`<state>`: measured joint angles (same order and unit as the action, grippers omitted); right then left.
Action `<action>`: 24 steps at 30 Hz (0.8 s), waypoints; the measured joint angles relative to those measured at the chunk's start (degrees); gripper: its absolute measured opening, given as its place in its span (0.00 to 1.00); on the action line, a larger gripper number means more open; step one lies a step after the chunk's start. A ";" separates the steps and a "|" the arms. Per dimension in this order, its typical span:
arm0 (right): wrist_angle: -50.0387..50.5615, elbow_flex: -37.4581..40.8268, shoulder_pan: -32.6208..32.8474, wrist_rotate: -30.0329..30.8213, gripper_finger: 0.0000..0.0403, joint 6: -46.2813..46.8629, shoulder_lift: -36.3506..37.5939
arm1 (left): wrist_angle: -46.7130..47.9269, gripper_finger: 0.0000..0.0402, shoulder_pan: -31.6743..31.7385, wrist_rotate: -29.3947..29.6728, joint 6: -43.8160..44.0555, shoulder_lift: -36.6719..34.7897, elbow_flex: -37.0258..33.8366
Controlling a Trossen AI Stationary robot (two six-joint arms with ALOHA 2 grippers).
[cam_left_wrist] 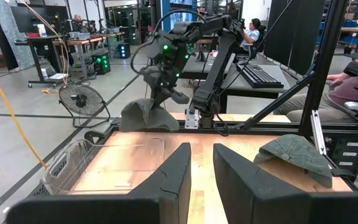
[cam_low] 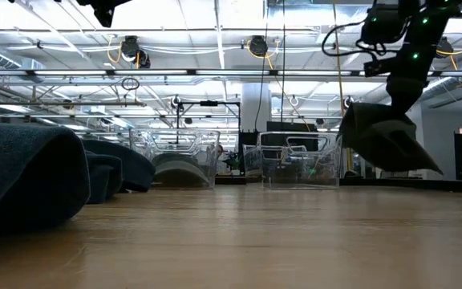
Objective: Pick & Place hat
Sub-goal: Put the top gray cap into the left transparent bin
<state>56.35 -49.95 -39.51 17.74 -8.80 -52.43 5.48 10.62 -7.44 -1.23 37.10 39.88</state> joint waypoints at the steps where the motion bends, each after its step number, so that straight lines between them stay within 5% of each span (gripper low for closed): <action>1: 0.15 0.00 0.01 -0.06 0.00 0.68 0.97 | 0.02 0.19 0.00 0.01 0.00 0.00 0.00; 24: -8.41 0.02 8.47 -9.39 0.00 10.60 7.18 | 0.00 0.19 0.00 0.00 0.00 0.00 0.02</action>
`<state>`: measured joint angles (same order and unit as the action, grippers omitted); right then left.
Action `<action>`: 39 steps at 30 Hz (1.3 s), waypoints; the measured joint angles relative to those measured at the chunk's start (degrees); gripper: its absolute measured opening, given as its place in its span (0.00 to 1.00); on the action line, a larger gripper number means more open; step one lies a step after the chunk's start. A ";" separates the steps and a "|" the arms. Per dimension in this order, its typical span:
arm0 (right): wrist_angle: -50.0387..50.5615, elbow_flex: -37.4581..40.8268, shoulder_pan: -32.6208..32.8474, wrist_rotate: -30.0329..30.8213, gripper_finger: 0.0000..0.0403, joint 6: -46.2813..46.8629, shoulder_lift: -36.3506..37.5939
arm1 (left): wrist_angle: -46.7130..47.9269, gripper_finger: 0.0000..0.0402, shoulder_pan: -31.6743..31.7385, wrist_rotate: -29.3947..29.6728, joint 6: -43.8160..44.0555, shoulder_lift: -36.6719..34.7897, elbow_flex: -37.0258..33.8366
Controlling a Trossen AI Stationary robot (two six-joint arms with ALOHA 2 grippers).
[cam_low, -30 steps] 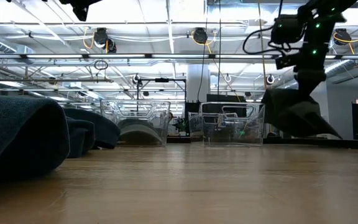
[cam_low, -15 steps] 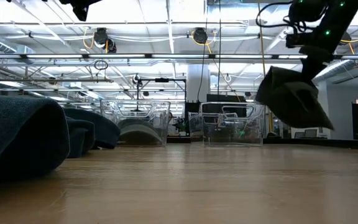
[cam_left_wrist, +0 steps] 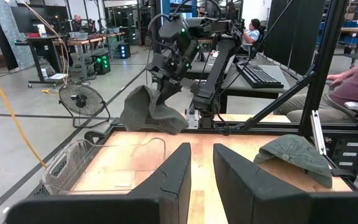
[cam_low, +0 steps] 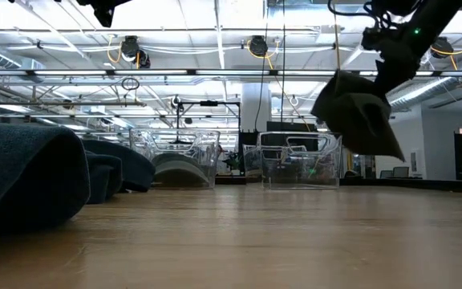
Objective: Pick & Place hat
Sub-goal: Put the top gray cap into the left transparent bin
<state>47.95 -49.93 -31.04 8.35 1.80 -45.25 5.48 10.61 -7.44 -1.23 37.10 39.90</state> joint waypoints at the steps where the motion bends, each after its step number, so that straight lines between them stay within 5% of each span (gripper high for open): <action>1: -0.81 0.00 0.36 -1.15 0.00 0.45 0.00 | 0.00 0.19 0.00 0.02 0.00 0.00 0.00; 39: -19.76 0.00 14.39 -8.67 0.00 9.52 -0.01 | 0.00 0.19 0.02 0.00 0.00 0.00 0.00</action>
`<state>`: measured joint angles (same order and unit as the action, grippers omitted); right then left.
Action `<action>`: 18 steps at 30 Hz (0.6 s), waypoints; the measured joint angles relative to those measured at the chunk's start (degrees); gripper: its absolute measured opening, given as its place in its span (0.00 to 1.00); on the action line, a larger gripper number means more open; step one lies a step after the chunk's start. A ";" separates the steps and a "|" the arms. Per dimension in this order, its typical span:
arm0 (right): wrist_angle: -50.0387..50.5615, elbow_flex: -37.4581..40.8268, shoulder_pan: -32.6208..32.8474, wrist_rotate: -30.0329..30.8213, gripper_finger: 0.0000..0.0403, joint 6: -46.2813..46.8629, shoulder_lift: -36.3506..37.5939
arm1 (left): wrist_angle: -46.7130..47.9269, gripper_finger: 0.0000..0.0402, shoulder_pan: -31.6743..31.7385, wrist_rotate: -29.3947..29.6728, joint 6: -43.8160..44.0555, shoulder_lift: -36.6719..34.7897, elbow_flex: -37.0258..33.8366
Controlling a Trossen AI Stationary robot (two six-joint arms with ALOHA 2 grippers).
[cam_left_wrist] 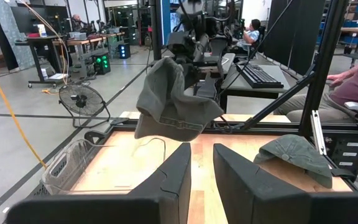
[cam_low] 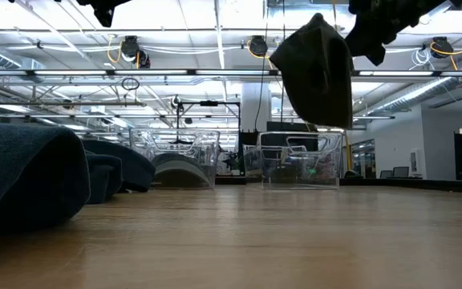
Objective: Pick & Place hat
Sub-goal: Put the top gray cap into the left transparent bin
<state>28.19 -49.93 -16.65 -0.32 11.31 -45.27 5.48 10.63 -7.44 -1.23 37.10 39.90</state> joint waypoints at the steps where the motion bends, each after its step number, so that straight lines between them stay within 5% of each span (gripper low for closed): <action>1: -0.48 0.00 0.51 0.00 0.00 0.02 -0.01 | 0.01 0.19 -0.02 0.01 0.00 0.00 0.00; 18: -8.03 0.00 9.53 3.53 0.00 -1.76 -0.95 | 0.02 0.19 -0.02 0.01 0.01 0.00 0.00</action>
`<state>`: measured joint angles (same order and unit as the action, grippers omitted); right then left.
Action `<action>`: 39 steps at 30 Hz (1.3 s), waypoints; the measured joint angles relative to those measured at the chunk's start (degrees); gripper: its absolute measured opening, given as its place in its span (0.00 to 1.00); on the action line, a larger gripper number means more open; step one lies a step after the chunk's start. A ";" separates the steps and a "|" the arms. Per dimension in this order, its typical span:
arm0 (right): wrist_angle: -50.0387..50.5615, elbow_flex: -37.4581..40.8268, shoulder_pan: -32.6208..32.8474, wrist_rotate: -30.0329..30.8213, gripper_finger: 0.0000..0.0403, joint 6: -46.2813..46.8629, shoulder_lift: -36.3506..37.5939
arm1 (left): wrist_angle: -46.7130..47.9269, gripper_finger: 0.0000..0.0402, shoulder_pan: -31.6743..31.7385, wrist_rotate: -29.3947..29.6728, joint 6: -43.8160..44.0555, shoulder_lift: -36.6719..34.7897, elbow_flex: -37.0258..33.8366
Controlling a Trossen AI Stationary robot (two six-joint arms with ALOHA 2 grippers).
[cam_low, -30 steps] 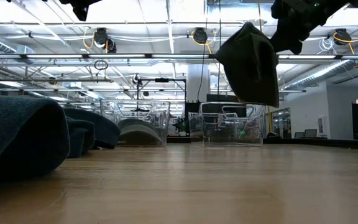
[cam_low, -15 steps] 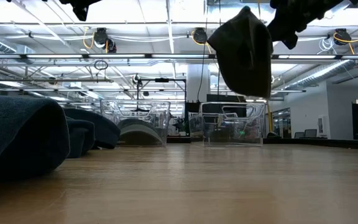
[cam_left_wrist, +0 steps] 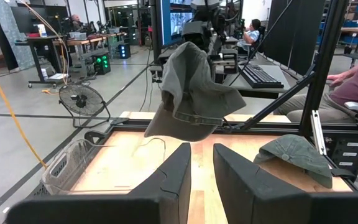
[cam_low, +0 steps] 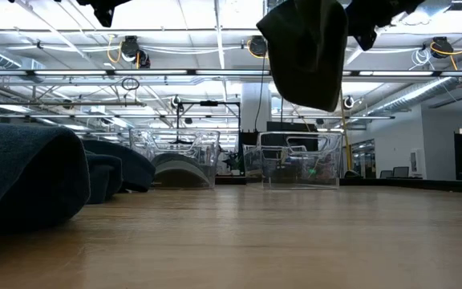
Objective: Pick & Place hat
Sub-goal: Put the top gray cap into the left transparent bin
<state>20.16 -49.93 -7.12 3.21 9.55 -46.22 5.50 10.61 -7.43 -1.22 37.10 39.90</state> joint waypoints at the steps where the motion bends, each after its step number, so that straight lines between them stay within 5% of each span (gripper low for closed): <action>1: -0.63 0.00 0.42 -0.01 0.00 -0.18 -0.33 | 0.00 0.19 0.00 -0.01 -0.01 0.00 0.00; 15: -13.66 0.00 6.94 -0.14 0.00 -8.41 -7.79 | -1.78 0.19 0.01 -0.11 0.37 0.02 0.00; 27: -21.03 0.01 9.62 0.36 0.00 -13.58 -16.06 | -11.03 0.19 -1.09 -2.28 19.80 7.97 0.00; 35: -31.51 0.02 10.30 13.18 0.00 -24.42 -20.95 | -24.88 0.19 -4.11 -1.16 24.96 21.09 -0.04; 39: -37.20 0.02 10.24 21.28 0.00 -31.82 -23.24 | -29.54 0.19 -4.90 1.24 12.86 24.31 -0.04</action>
<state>-17.04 -49.91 3.11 24.49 -22.27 -69.46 -24.05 5.71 -6.19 11.63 61.41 39.86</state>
